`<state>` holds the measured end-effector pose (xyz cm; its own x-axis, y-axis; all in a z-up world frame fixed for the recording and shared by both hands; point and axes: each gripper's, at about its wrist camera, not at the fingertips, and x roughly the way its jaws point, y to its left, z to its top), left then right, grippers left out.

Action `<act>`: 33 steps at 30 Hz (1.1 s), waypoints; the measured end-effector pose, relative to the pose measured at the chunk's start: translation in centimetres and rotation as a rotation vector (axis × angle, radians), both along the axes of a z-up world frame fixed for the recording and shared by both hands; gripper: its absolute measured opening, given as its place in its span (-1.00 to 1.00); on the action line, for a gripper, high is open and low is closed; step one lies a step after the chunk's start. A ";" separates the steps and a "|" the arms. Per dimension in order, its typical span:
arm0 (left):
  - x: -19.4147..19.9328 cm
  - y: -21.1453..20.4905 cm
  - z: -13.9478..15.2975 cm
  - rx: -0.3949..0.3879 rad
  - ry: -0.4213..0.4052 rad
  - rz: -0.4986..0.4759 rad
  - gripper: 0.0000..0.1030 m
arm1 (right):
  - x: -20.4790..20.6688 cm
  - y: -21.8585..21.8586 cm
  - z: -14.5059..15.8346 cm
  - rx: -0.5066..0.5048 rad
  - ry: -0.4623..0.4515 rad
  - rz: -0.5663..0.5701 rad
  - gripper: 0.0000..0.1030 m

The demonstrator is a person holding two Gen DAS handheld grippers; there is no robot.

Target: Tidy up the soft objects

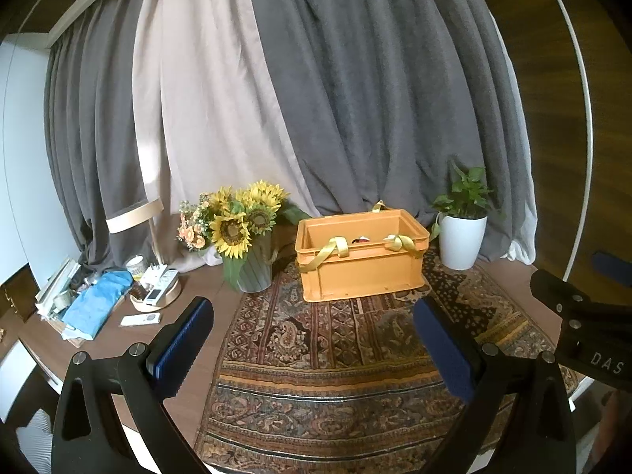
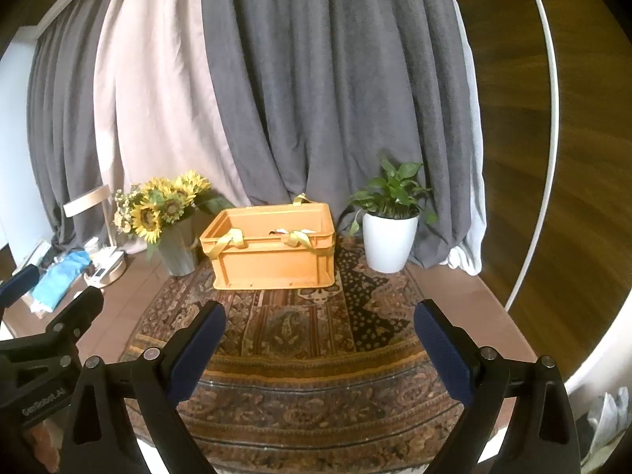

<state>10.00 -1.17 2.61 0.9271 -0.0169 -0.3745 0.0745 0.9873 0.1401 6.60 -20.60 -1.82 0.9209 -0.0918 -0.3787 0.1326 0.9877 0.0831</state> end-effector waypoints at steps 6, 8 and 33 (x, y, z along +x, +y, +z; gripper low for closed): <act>-1.7 -0.2 0.2 0.004 -0.008 -0.015 1.00 | -1.6 -0.3 0.0 0.009 -0.006 -0.008 0.88; -2.2 -0.2 0.2 0.002 -0.011 -0.023 1.00 | -2.0 -0.3 0.0 0.012 -0.009 -0.011 0.88; -4.2 -0.2 0.7 -0.014 -0.012 -0.062 1.00 | -4.5 0.0 0.4 0.001 -0.030 -0.025 0.88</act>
<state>5.83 -1.33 3.32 0.9285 -0.0798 -0.3626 0.1341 0.9828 0.1273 2.09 -20.64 -1.40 0.9292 -0.1140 -0.3515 0.1543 0.9840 0.0887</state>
